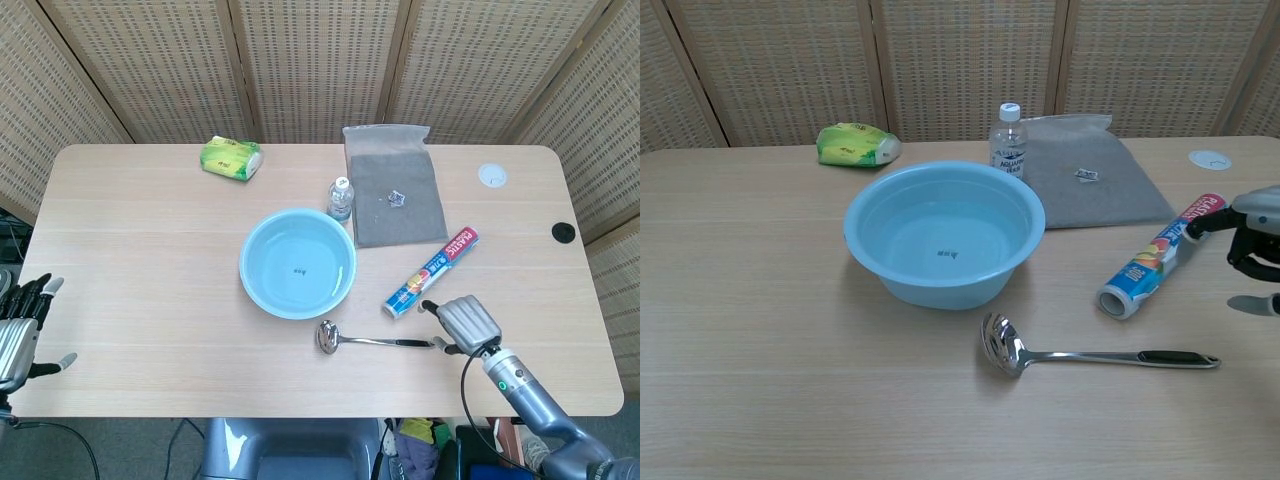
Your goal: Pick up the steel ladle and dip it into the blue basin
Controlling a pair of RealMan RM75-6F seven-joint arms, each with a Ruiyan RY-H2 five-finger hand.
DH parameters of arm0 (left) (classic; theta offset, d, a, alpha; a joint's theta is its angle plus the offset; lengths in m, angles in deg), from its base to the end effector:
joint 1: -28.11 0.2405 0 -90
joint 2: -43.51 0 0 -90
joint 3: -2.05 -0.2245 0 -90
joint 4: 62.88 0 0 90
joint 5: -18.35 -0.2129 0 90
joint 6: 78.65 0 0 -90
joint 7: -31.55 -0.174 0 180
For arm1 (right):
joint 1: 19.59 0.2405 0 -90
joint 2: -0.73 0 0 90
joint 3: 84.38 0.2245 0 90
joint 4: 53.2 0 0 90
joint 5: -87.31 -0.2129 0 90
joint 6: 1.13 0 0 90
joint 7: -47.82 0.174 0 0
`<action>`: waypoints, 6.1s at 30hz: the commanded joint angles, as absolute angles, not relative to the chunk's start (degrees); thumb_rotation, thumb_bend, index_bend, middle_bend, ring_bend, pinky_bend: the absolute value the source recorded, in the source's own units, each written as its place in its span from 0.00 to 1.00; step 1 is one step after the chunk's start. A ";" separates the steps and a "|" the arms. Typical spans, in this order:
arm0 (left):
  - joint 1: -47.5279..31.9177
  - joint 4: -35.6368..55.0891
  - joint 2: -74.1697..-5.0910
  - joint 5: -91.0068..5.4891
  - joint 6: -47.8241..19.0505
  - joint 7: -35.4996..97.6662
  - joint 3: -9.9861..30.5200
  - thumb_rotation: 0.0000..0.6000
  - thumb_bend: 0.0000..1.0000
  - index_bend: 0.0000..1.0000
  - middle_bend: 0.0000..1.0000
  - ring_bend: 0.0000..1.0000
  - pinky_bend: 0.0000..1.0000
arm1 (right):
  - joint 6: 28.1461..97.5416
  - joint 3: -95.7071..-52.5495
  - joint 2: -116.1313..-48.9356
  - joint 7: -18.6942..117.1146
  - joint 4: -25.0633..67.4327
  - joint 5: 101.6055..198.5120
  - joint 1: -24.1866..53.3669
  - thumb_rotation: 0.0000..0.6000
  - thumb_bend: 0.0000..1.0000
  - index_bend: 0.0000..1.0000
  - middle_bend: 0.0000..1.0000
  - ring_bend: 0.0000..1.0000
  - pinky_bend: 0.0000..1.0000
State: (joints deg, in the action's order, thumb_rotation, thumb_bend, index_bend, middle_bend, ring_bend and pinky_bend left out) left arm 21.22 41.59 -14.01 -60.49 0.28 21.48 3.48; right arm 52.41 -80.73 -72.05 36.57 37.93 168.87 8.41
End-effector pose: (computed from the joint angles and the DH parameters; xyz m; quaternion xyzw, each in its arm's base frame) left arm -0.2717 0.2077 0.1406 -0.6132 -0.4192 -0.3149 0.5908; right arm -0.2074 -0.2896 0.0178 0.7801 -0.3686 0.2955 0.4103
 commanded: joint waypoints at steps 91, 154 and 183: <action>20.51 41.36 -14.36 -58.84 -0.69 20.70 3.81 1.00 0.00 0.00 0.00 0.00 0.00 | 60.74 -83.43 -100.69 12.45 20.44 157.11 6.12 1.00 0.35 0.43 0.88 0.92 1.00; 20.30 42.14 -13.21 -59.60 -1.13 22.77 3.77 1.00 0.00 0.00 0.00 0.00 0.00 | 67.27 -73.96 -58.21 21.75 52.64 164.27 10.13 1.00 0.70 0.80 0.93 0.94 1.00; 18.11 39.25 -13.09 -54.18 -6.16 25.68 5.32 1.00 0.00 0.00 0.00 0.00 0.00 | 70.60 -65.23 -92.33 -28.01 34.91 112.35 44.34 1.00 0.70 0.80 0.93 0.94 1.00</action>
State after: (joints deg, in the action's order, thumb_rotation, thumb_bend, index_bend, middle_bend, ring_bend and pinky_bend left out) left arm 18.22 39.39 -13.07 -54.40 -5.97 25.60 5.23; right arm 70.49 -64.89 -90.16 -27.37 37.26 113.07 42.89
